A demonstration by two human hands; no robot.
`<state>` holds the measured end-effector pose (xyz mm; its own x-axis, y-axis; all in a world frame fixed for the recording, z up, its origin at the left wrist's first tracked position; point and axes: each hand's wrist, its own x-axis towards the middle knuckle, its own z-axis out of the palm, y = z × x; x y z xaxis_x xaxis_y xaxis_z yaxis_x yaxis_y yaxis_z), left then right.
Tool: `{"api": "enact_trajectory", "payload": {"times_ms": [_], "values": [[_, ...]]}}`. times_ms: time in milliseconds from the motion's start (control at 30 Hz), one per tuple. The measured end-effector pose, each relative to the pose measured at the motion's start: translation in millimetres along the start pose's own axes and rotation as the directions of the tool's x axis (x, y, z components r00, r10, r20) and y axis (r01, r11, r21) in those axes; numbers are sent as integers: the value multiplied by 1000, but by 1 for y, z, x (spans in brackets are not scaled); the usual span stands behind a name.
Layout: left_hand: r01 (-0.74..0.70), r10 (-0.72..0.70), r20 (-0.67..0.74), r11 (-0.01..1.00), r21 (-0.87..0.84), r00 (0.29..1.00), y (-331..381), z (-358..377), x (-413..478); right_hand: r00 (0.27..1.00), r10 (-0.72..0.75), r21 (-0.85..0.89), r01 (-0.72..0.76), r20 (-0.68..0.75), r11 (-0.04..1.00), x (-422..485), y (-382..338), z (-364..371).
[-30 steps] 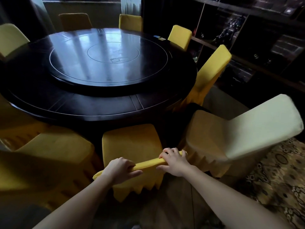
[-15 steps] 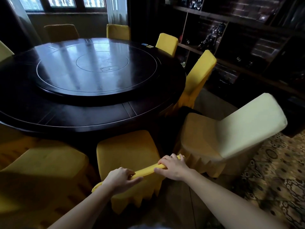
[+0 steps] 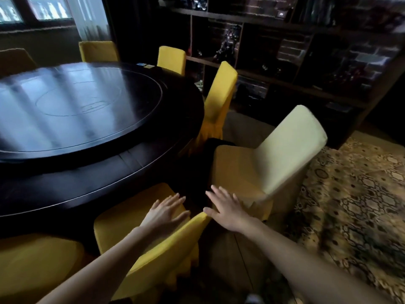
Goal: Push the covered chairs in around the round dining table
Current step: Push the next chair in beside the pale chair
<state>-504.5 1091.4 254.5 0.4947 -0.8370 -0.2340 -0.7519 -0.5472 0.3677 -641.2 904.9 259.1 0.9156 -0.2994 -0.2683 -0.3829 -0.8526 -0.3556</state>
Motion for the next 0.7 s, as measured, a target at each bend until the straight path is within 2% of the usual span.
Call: {"api": "enact_trajectory", "payload": {"times_ms": [233,433,533,700], "values": [[-176,190,-170,980,94,967,125,-18,100,978,103,-32,-111,-181,993,-15,93,-69],[-331,352,-118,929,166,929,247,-3,193,936,236,55,-230,-262,972,-43,212,-119],[-398,420,-99,898,185,902,304,3,234,909,330,77,-321,-254,944,-62,269,-147],[-426,453,-107,880,211,885,376,22,297,887,386,45,-388,-254,921,-85,349,-179]]}}
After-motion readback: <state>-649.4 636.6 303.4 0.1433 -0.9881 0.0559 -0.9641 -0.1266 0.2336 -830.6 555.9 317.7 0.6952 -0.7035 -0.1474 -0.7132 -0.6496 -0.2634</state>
